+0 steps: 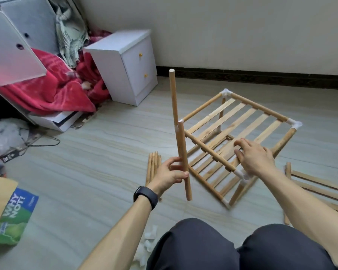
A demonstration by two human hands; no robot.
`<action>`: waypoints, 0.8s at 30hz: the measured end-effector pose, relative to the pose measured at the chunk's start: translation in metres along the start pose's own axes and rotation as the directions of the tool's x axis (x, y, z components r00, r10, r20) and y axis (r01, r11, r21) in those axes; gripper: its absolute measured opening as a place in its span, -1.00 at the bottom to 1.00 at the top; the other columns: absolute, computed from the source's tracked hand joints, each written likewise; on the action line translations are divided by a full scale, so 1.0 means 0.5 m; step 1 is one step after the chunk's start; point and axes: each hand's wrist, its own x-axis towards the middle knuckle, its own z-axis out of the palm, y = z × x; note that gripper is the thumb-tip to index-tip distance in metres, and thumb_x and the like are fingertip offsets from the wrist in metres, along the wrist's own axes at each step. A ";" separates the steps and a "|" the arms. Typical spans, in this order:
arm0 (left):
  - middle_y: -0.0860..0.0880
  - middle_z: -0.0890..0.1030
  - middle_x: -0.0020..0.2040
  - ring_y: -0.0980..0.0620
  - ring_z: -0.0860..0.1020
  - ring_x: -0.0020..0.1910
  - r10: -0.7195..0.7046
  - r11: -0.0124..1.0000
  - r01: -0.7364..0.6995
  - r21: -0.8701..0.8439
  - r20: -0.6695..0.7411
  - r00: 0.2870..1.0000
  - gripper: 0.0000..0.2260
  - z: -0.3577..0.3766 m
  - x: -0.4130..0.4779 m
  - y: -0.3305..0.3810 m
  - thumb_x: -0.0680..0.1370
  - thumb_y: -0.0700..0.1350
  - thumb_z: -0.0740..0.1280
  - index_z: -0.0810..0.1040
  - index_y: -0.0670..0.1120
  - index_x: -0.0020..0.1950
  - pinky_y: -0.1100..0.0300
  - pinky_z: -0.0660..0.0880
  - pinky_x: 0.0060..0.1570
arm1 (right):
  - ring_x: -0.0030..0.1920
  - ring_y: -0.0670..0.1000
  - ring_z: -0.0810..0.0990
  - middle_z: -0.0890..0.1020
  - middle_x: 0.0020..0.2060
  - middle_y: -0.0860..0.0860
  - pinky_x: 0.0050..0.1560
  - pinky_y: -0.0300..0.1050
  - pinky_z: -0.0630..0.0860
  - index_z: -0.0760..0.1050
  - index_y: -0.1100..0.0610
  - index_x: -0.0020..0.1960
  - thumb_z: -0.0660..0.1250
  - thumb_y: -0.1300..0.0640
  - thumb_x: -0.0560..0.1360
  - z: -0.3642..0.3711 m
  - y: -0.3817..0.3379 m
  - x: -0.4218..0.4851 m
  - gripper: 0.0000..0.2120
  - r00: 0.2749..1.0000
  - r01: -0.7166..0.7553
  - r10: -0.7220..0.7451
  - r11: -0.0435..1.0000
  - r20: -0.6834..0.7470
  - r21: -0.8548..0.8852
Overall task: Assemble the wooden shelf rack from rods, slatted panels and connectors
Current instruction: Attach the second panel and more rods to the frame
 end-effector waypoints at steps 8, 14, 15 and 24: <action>0.13 0.70 -0.02 0.10 0.68 -0.03 0.187 0.954 -0.200 0.225 0.077 0.979 -0.59 0.034 -0.010 0.090 0.44 -0.14 0.57 0.63 0.34 0.09 0.25 0.61 -0.11 | 0.42 0.06 0.43 0.52 0.40 -0.02 0.41 0.19 0.35 0.44 -0.03 0.42 0.26 -0.16 0.61 -0.065 -0.087 -0.049 -0.57 0.998 -0.044 0.032 0.977 0.062 0.208; 0.18 0.66 -0.09 0.29 0.62 -0.10 0.349 0.796 -0.391 0.462 0.177 0.920 -0.55 0.112 0.021 0.122 0.47 -0.14 0.52 0.59 0.45 0.05 0.43 0.55 -0.17 | 0.09 -0.05 0.69 0.70 0.03 -0.07 0.16 0.00 0.64 0.55 -0.07 0.13 0.35 0.10 0.63 -0.125 -0.129 -0.129 -0.88 0.996 0.088 -0.064 0.458 -0.066 0.885; 0.18 0.66 -0.08 0.30 0.60 -0.10 0.378 0.762 -0.420 0.492 0.189 0.907 -0.56 0.126 0.029 0.124 0.47 -0.13 0.51 0.58 0.44 0.07 0.42 0.54 -0.16 | 0.06 -0.03 0.70 0.70 0.03 -0.03 0.15 0.05 0.65 0.56 -0.02 0.15 0.35 0.11 0.63 -0.127 -0.123 -0.136 -0.89 0.996 0.093 -0.032 0.439 -0.088 0.894; 0.24 0.67 -0.12 0.24 0.64 -0.13 0.217 0.747 -0.466 0.474 0.489 0.845 -0.72 0.249 0.060 0.148 0.53 -0.11 0.48 0.64 0.21 0.16 0.38 0.56 -0.17 | 0.27 0.18 0.47 0.35 0.51 0.20 0.07 -0.03 0.45 0.45 0.06 0.45 0.34 0.26 0.45 -0.083 0.028 -0.169 -0.43 0.719 0.234 -0.244 0.967 -0.651 -0.104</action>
